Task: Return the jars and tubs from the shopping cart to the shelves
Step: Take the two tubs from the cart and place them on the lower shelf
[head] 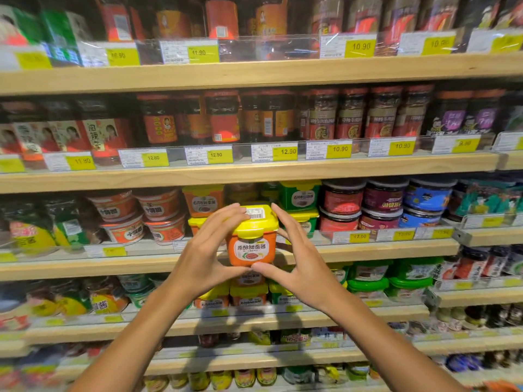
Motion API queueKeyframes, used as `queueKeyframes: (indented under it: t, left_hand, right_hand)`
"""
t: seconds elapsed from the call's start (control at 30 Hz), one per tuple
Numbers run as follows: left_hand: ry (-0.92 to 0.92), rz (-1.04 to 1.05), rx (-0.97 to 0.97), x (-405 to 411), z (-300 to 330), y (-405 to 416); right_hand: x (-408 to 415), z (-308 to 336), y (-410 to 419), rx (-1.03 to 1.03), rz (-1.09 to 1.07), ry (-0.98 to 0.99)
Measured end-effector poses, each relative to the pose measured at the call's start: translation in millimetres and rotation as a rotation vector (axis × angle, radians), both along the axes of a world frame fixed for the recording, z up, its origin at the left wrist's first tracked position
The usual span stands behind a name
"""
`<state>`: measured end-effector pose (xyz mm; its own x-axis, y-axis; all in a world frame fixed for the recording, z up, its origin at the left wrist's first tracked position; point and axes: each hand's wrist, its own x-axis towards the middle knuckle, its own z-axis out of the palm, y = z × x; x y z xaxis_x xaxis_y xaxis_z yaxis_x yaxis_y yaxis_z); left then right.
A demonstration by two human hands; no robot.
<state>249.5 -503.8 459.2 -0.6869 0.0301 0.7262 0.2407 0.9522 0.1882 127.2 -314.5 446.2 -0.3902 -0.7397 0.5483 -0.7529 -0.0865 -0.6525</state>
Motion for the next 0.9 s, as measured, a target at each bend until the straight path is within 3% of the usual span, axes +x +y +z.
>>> queueKeyframes:
  t: [0.17, 0.33, 0.67, 0.9]
  left_hand:
    - [0.03, 0.043, -0.052, -9.5, 2.2, 3.2]
    - [0.08, 0.234, -0.002, -15.2, -2.2, 8.6]
    - [0.2, 0.297, 0.575, -42.1, -15.1, 14.5]
    - [0.25, 0.254, 0.729, -67.9, -27.9, 15.8]
  right_hand:
    - [-7.3, -2.6, -12.9, -0.089, -0.068, 0.029]
    - [-18.6, -6.0, -24.6, -0.174, -0.095, -0.025]
    - [-33.1, 2.5, -57.7, -0.291, -0.107, -0.065]
    - [-45.8, 2.0, -78.5, -0.327, -0.17, -0.057]
